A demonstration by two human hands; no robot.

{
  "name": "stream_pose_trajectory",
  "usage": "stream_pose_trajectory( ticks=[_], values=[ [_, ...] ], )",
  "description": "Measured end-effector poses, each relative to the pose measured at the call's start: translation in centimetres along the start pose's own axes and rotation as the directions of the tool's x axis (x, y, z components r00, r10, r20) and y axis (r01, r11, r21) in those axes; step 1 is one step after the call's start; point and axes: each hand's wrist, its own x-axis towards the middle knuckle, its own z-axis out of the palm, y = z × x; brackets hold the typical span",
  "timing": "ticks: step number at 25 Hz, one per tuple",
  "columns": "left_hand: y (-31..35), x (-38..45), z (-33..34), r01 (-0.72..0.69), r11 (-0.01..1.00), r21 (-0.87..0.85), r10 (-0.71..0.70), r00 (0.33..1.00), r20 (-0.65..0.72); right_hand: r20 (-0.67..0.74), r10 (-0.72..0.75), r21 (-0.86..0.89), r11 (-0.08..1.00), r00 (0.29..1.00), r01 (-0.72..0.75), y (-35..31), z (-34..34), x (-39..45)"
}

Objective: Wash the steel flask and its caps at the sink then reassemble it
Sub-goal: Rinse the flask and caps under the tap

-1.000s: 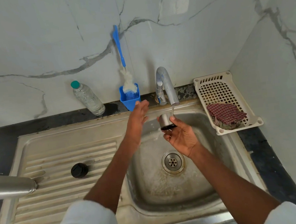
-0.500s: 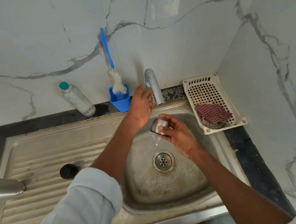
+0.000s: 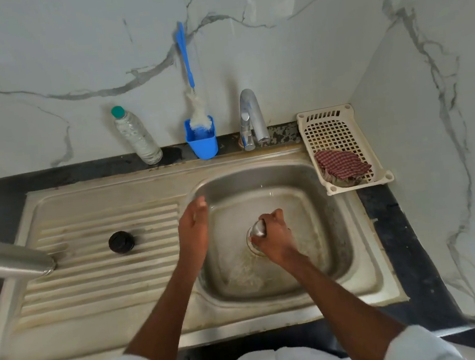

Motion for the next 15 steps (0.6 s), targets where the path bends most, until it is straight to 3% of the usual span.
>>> stream_pose_trajectory(
  ticks=[1,5,6,9,13,15],
  values=[
    [-1.0,-1.5,-1.1,-0.002,0.999,0.047,0.003,1.0,-0.02,-0.01,-0.017,-0.01,1.0,1.0,0.017,-0.1,0.6,-0.4],
    [-3.8,-5.5,-4.8,-0.14,0.956,0.259,0.157,0.986,-0.047,-0.306,-0.247,0.051,0.96,0.919,0.275,-3.0,1.2,-2.0],
    [-4.2,-6.2,-5.6,-0.178,0.941,0.289,0.205,0.977,-0.065,-0.275,-0.222,0.038,0.97,0.935,0.241,-2.9,1.6,-1.9],
    [-4.5,-7.7,-8.5,-0.249,0.902,0.353,0.293,0.953,-0.077,-0.008,0.067,-0.04,0.997,0.998,-0.067,-2.6,3.9,-2.3],
    [-5.7,-9.0,-14.0,-0.336,0.833,0.439,0.415,0.905,-0.096,-0.081,-0.22,0.052,0.973,0.972,0.224,-6.0,6.1,-3.7],
    [-6.7,-9.4,-16.8,-0.308,0.832,0.461,0.433,0.881,-0.192,-0.074,-0.209,0.128,0.968,0.975,0.217,-8.7,6.8,-4.3]
  ],
)
